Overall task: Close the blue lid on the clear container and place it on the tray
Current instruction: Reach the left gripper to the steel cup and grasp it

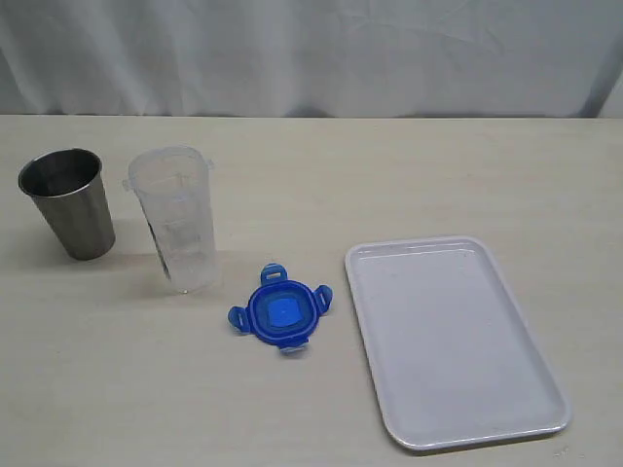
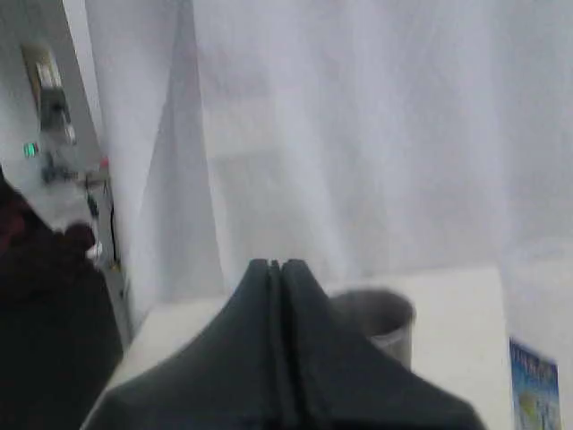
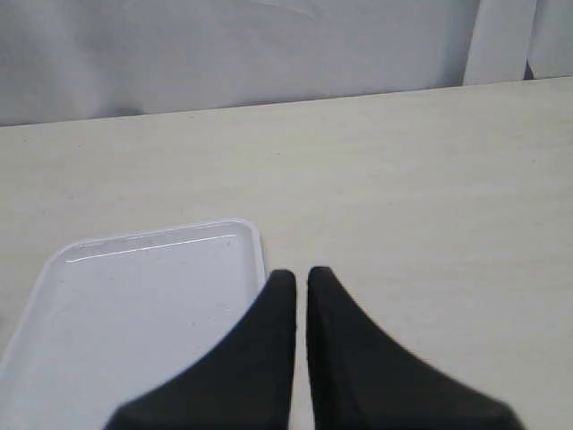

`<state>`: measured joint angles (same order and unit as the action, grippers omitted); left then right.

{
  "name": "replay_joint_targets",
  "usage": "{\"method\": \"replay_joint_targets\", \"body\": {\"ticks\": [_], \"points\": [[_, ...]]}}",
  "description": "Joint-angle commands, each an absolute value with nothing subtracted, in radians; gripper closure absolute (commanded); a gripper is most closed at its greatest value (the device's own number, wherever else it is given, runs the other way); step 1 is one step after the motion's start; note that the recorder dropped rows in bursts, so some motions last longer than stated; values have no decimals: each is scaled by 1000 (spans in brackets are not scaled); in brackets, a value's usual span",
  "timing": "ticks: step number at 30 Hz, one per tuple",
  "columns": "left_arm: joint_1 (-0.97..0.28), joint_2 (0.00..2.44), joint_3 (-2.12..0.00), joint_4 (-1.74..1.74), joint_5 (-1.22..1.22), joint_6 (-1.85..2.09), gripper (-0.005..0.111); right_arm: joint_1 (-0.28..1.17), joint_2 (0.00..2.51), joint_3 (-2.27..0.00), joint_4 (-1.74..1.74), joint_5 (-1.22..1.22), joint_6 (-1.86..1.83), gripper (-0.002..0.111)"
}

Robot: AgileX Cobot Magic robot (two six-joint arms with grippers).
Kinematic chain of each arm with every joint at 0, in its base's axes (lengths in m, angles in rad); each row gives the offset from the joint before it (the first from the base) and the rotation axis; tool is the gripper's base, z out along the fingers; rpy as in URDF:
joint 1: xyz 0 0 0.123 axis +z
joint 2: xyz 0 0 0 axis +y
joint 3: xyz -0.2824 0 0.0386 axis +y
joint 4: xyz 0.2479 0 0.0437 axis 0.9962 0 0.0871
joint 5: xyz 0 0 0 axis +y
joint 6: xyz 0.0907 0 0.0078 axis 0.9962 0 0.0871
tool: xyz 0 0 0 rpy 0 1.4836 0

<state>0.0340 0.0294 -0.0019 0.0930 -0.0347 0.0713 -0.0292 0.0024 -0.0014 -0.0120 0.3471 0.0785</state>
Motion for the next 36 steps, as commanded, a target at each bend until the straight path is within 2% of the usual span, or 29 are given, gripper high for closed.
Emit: {"method": "replay_joint_targets", "body": {"ticks": [1, 4, 6, 8, 11, 15, 17, 20, 23, 30, 36], "points": [[34, 32, 0, 66, -366, 39, 107, -33, 0, 0, -15, 340, 80, 104], [34, 32, 0, 77, -378, -301, 107, -33, 0, 0, -15, 340, 80, 104], [34, 34, 0, 94, -424, -302, 106, -33, 0, 0, -15, 340, 80, 104], [34, 46, 0, 94, -514, -302, 98, -33, 0, 0, -15, 340, 80, 104], [34, 118, -15, 94, -571, -302, 75, -33, 0, 0, -15, 340, 80, 104], [34, 327, -48, 94, -584, -285, 29, -33, 0, 0, -15, 340, 80, 104], [34, 446, -51, 94, -577, -287, 18, -33, 0, 0, -15, 340, 80, 104], [34, 652, -51, 140, -579, -288, 18, -33, 0, 0, -15, 340, 80, 104], [34, 863, -51, 198, -683, -288, 18, -33, 0, 0, -15, 340, 80, 104], [34, 1518, -55, 165, -1221, -97, 18, -33, 0, 0, -15, 340, 80, 104], [34, 1859, -228, 277, -1221, -97, 18, -33, 0, 0, -15, 340, 80, 104]]}}
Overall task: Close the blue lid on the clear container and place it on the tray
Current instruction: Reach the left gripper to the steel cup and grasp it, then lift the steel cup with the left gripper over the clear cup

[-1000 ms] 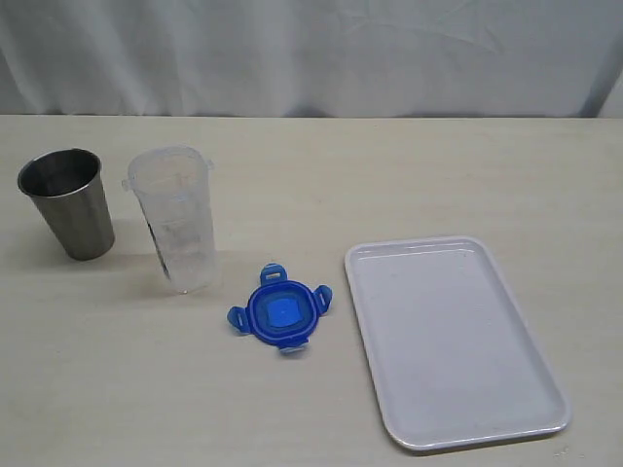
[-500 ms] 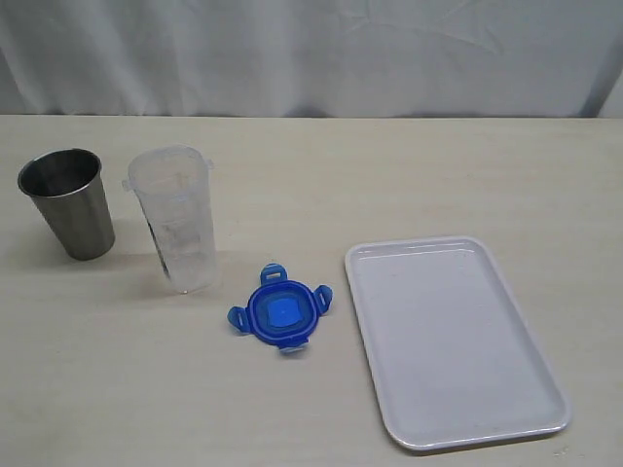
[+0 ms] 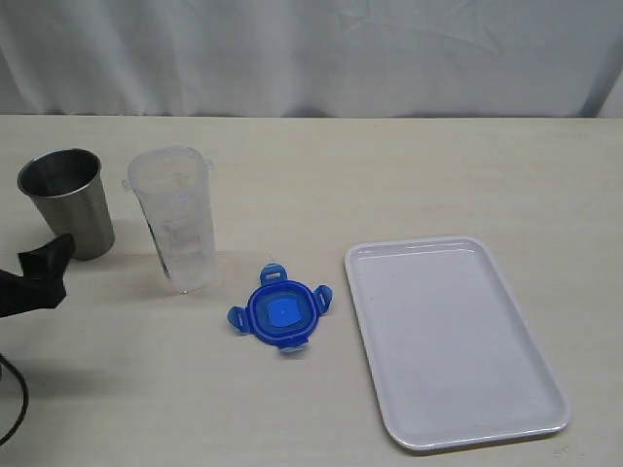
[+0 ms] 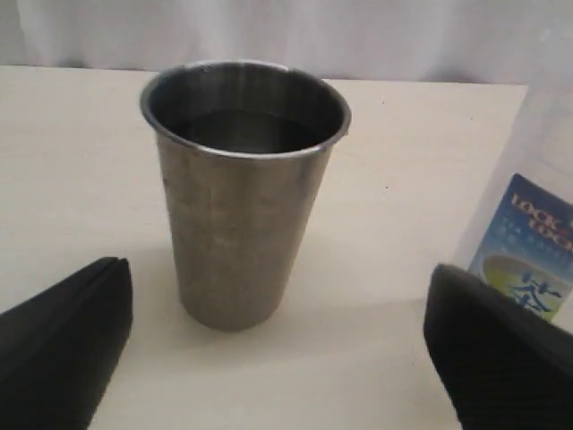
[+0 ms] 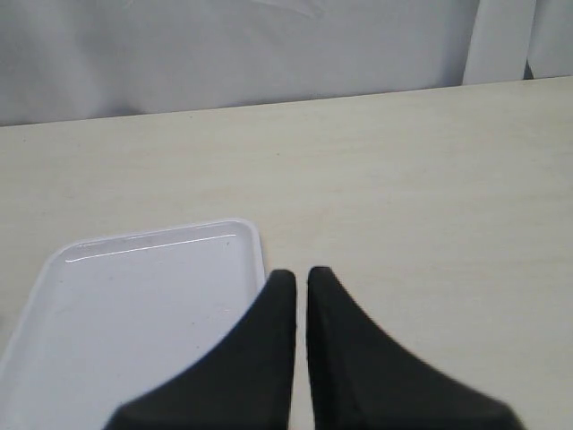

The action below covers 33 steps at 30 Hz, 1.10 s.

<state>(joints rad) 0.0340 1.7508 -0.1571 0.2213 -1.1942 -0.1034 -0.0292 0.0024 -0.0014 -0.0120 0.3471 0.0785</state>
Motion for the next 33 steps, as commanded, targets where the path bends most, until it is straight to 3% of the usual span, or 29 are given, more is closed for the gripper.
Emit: {"method": "replay_joint_targets", "body": {"ticks": [1, 33], "points": [[34, 1884, -259, 275, -1221, -95, 18, -33, 0, 0, -15, 340, 80, 104], [34, 2169, -596, 229, -1203, -49, 18, -33, 0, 0, -15, 340, 80, 104]]}}
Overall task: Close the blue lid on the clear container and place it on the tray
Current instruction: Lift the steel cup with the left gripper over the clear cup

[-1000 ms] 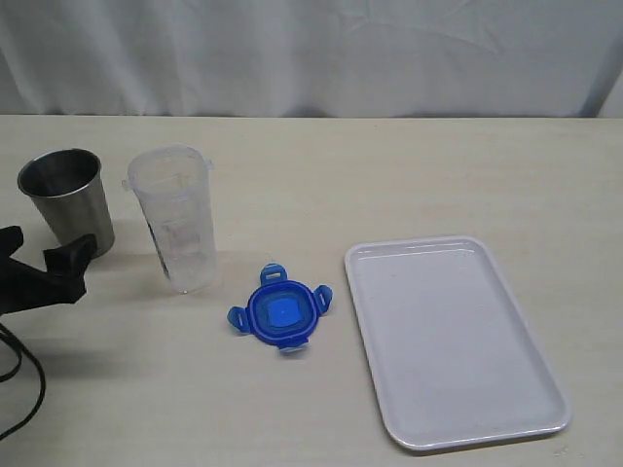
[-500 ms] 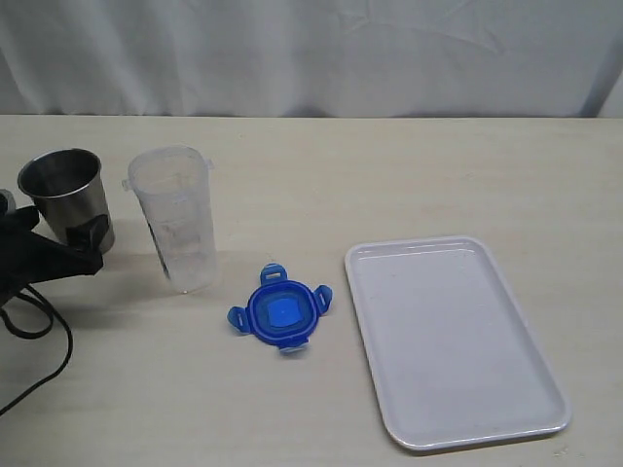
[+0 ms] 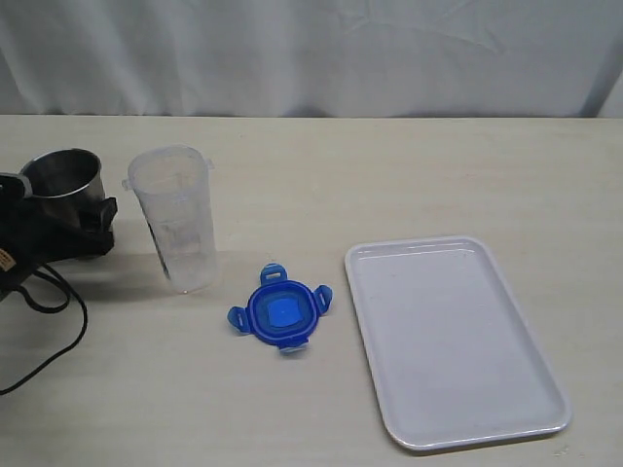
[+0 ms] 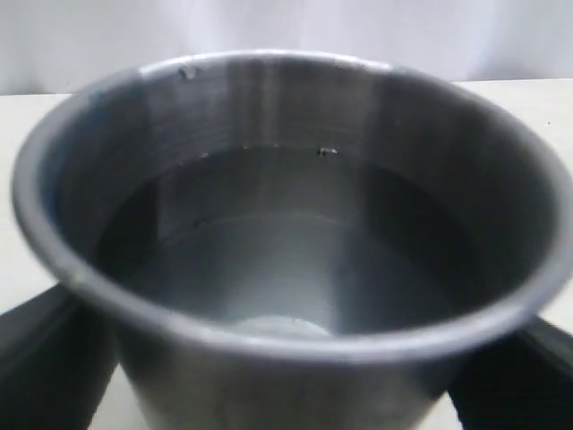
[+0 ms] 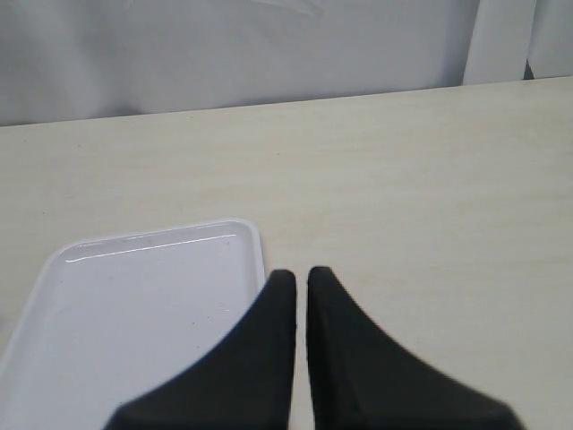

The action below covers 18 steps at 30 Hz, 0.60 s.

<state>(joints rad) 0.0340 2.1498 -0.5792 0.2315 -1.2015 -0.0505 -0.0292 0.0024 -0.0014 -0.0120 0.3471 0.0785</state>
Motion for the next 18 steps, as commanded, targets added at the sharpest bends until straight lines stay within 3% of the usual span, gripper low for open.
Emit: {"method": "replay_joint_targets", "body": {"ticks": [1, 5, 7, 10, 16, 18], "points": [[34, 2172, -596, 229, -1205, -49, 18, -33, 0, 0, -15, 340, 80, 104], [34, 2172, -596, 231, -1209, -49, 19, -33, 0, 0, -15, 340, 80, 104], [34, 2172, -596, 231, -1206, -49, 26, -33, 0, 0, -15, 340, 80, 104], [34, 2172, -596, 236, -1202, -49, 46, -33, 0, 0, -15, 340, 80, 104], [34, 2172, -596, 257, -1159, -49, 105, -33, 0, 0, -15, 340, 80, 104], [34, 2172, -596, 274, -1154, -56, 107, -33, 0, 0, -15, 340, 80, 104]]}}
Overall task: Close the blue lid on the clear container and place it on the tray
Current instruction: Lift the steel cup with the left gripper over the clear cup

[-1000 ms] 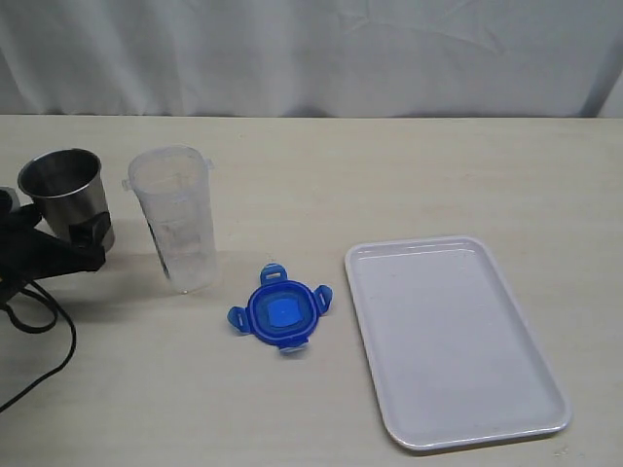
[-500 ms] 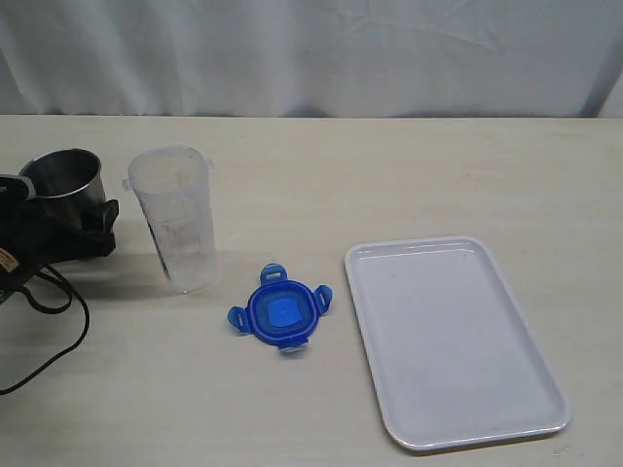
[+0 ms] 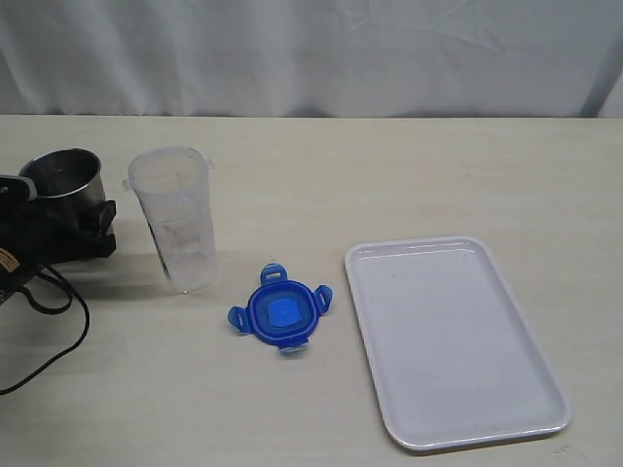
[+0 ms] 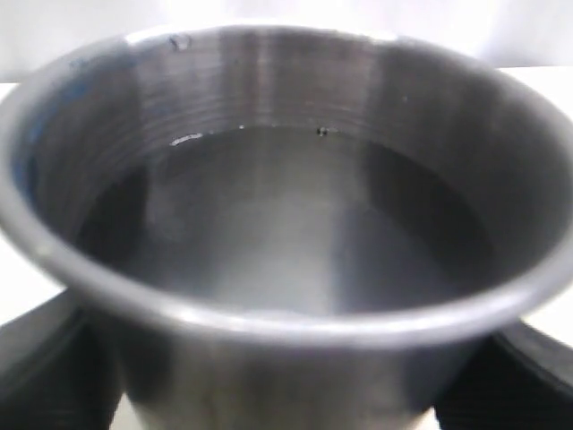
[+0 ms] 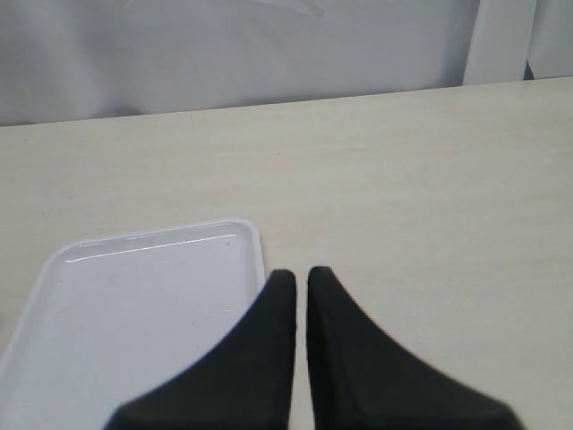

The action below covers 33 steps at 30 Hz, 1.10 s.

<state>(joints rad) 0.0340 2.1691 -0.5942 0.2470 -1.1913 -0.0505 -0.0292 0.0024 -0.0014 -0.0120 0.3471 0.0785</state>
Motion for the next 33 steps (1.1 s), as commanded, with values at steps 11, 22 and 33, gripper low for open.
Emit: {"method": "replay_joint_targets", "body": {"ticks": [11, 22, 33], "points": [[34, 2011, -594, 302, -1019, -101, 107, -33, 0, 0, -15, 340, 80, 104], [34, 1882, -594, 346, -975, -132, 107, -33, 0, 0, -15, 340, 80, 104], [34, 1746, -594, 411, -977, -190, 107, -33, 0, 0, -15, 340, 80, 104]]}}
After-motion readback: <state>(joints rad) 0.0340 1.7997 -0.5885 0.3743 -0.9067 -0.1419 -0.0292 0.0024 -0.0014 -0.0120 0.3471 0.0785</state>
